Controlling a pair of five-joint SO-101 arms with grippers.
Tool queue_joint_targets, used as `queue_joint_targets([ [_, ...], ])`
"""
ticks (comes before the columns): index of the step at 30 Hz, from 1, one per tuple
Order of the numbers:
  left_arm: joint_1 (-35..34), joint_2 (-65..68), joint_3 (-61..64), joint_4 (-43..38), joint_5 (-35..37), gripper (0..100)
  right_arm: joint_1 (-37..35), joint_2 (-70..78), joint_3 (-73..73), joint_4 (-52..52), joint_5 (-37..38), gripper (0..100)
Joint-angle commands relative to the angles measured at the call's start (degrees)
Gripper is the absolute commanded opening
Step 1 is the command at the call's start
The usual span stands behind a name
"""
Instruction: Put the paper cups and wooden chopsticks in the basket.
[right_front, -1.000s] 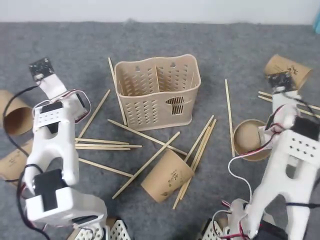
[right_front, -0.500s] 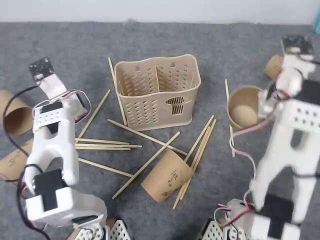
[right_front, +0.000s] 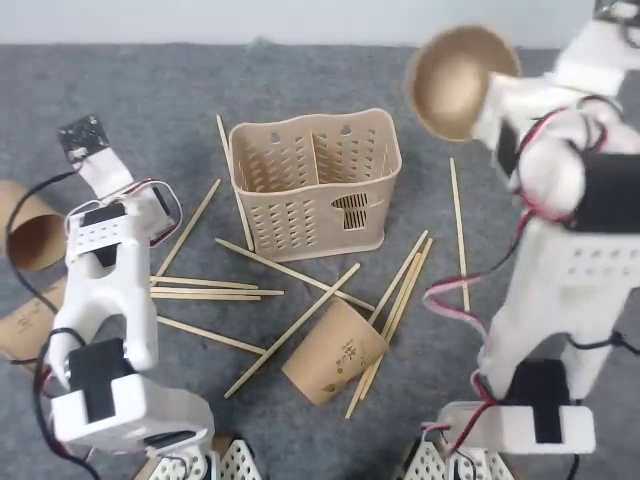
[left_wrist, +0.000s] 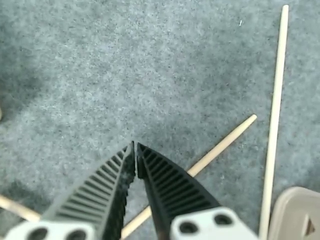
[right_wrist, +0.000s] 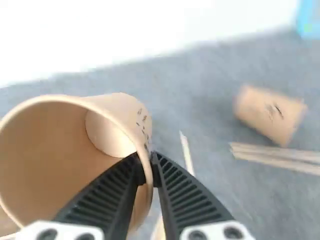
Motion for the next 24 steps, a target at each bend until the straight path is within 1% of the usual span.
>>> queue_joint_targets([
  [1,0.4,-3.3,-0.3,-1.4,-0.5,1,-7.7,0.0,-3.9,2.2,-0.9,0.7],
  [5,0.4,-3.3,-0.3,-1.4,-0.5,1,-14.5,0.7,0.8,2.3,0.9,0.7],
  [7,0.4,-3.3,-0.3,-1.4,-0.5,1,-16.3,0.9,4.8,2.2,1.7,0.7],
  [11,0.4,-3.3,-0.3,-1.4,-0.5,1,-15.8,3.5,9.5,2.1,2.7,0.7],
  [18,0.4,-3.3,-0.3,-1.4,-0.5,1,-9.5,7.3,9.5,0.3,4.7,0.7],
  [22,0.4,-3.3,-0.3,-1.5,-0.5,1,-9.6,9.2,9.8,0.8,9.7,0.9],
  [24,0.4,-3.3,-0.3,-1.5,-0.5,1,-10.7,10.9,9.8,1.9,12.1,3.5],
])
